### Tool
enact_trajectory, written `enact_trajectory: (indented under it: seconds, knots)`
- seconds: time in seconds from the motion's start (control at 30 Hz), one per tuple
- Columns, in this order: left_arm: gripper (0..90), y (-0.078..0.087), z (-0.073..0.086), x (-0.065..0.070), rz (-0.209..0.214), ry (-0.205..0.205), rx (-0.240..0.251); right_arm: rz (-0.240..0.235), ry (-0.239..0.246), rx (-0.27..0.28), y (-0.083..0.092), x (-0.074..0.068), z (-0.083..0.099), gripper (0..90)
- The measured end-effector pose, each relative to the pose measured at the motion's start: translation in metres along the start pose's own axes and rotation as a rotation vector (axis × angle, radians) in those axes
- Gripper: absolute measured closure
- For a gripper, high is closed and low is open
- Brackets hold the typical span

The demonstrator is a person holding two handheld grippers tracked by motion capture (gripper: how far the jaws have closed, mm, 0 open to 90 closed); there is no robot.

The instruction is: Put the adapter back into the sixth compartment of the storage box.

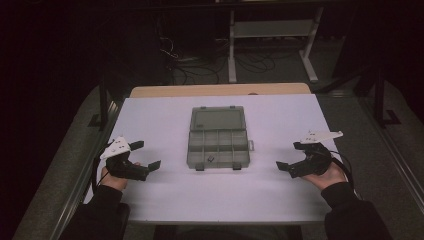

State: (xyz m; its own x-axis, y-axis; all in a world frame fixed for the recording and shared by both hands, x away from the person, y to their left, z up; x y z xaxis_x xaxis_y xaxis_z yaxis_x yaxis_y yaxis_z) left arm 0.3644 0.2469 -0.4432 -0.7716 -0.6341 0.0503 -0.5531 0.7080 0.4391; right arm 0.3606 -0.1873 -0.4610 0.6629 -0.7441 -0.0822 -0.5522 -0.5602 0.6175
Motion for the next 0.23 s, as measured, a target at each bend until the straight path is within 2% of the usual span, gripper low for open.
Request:
enact_trajectory:
  seconds: [0.23]
  knots:
    - [0.0, -0.0005, -0.0004, -0.0002, 0.002, -0.006, -0.001, 0.001, -0.021, 0.002, -0.0007, 0.001, 0.0034, 0.0]
Point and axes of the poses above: each handheld gripper's, and its own axes: y roughly backward along the jaws, z roughly out of its underside, x roughly to its right, the point moved 9 cm from there along -y, roughly forward along the jaws, and after that the axes turned 3 degrees about z, right-handed, at the moved point
